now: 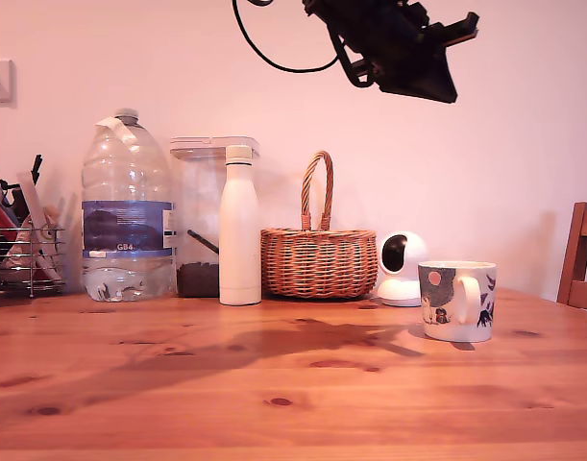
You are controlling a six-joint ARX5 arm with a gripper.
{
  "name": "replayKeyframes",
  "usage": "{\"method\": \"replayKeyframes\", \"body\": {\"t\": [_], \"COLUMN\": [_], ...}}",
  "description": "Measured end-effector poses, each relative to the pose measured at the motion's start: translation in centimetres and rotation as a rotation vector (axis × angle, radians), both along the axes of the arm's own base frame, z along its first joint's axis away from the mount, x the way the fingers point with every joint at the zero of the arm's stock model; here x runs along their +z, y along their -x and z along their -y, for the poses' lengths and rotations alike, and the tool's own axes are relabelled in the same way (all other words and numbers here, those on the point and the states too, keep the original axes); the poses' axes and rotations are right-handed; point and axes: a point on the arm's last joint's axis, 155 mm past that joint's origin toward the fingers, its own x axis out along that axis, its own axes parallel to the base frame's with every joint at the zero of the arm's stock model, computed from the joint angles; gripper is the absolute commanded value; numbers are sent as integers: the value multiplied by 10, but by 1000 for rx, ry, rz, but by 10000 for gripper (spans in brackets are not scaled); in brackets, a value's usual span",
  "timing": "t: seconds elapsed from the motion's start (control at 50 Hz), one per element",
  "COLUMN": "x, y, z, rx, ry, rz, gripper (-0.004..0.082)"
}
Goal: Pick up the coffee capsules from the table one by one and drop them inside the nearest coffee cup
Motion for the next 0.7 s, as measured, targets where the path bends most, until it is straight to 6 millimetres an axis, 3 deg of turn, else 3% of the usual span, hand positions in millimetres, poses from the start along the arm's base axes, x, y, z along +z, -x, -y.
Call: {"method": "replayKeyframes", "body": {"t": [0.16, 0.38, 0.5, 0.6, 0.7], "x": [3, 59, 72, 53, 12], "y": [16, 42, 56, 56, 51], "z": [-8, -47, -78, -101, -122], "rx": [5, 50, 79, 113, 150], "ry": [-5, 112, 153, 146, 98], "rz": [7, 138, 176, 154, 108], "gripper": [-24, -24, -24, -24, -24]}}
